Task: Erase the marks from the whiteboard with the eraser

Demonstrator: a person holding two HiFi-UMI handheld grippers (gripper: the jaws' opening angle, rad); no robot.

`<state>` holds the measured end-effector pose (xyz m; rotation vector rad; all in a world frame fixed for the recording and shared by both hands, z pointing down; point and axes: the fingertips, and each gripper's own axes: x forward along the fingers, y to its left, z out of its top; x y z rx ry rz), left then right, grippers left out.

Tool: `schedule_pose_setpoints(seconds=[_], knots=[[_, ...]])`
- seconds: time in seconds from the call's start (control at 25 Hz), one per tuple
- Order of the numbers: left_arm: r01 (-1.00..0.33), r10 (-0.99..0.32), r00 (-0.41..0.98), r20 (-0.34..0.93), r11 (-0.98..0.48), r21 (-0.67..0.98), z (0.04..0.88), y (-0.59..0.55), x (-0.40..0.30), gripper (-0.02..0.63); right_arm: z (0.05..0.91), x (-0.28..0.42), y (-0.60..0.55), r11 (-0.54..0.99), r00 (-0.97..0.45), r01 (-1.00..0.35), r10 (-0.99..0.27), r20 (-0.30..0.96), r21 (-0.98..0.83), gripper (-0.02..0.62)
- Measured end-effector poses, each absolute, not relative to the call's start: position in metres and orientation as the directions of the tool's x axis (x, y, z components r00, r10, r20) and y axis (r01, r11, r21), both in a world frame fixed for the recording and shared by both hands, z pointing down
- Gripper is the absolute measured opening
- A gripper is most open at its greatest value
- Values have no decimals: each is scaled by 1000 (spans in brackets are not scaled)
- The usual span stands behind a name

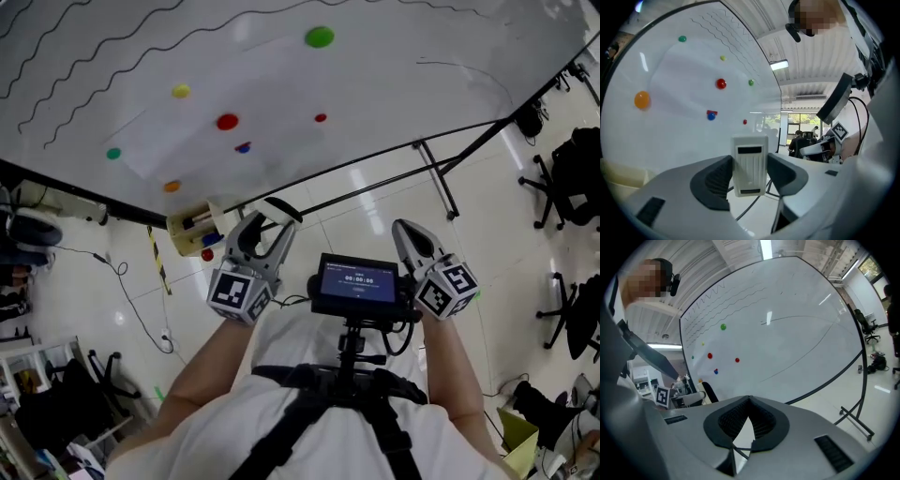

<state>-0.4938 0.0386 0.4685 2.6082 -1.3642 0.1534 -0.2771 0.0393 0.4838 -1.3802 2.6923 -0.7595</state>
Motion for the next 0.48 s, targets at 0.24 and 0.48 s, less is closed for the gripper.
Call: schedule_pose_setpoints(seconds=[0.24,0.48], knots=[[-767,-738,642,206,-623,155,474,48,-414,262,481,-209,60,451,-564,-776,-809,165,-441,17],[-729,-705,684,187,-658,187,460,77,-335,261,470,-133,98,435,-546,-781,-823,155,-448,17]])
